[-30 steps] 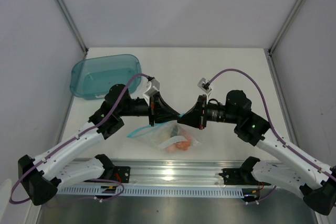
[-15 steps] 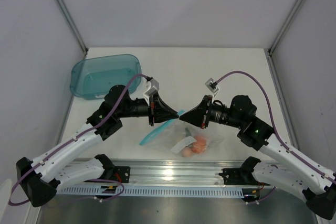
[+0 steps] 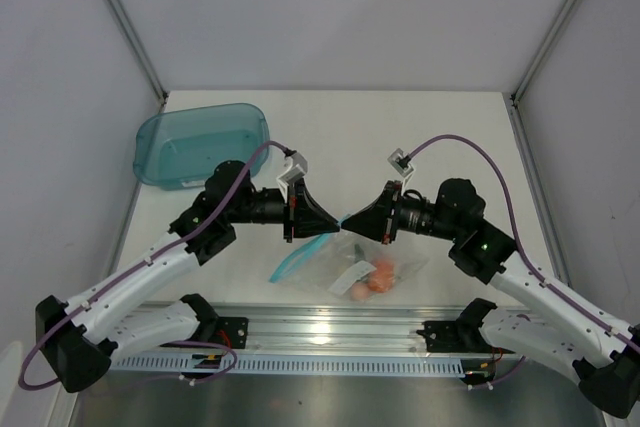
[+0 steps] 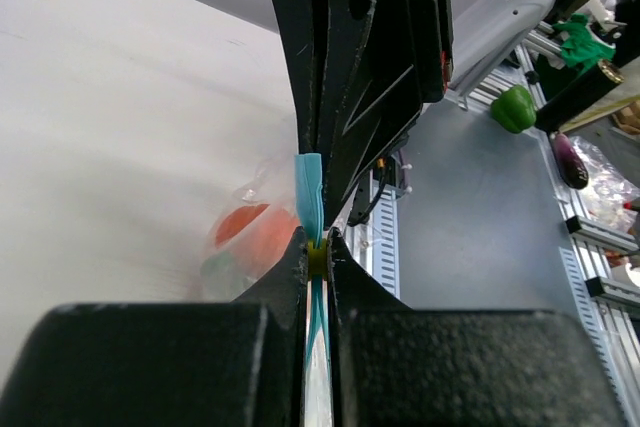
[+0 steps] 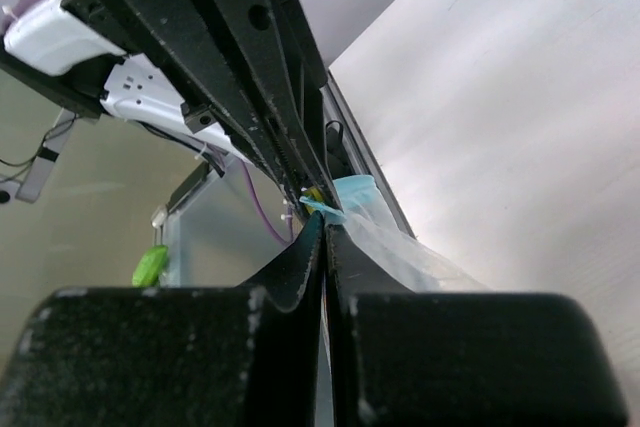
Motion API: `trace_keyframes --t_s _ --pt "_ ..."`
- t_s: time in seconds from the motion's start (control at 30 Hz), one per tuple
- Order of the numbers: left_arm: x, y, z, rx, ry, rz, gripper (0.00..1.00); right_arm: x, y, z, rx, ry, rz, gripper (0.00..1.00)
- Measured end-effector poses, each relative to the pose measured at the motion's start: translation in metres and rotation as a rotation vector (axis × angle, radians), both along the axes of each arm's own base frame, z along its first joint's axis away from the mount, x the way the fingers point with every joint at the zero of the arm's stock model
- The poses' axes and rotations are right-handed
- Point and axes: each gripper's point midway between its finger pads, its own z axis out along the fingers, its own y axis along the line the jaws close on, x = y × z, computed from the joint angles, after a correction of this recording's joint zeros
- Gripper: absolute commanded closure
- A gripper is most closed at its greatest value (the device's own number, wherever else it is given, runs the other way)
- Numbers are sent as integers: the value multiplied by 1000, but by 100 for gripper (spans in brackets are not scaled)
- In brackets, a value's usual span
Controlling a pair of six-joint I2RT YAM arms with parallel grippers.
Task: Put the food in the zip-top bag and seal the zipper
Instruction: Zip the zipper food storage bag at the center of the board.
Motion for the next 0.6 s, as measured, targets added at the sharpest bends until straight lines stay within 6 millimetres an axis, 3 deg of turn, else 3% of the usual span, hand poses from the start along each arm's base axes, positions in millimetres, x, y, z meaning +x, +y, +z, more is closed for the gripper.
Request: trace_keyframes --t_s 0.27,0.53,0.6 --pt "-5 -5 -6 0 75 -72 100 -9 -4 -3 -27 -89 87 79" --pt "-11 -4 -5 -4 111 -113 99 -13 -10 3 -45 -173 143 73" --pt "-12 -4 -5 -6 111 -119 99 -15 -11 6 -46 -188 162 61"
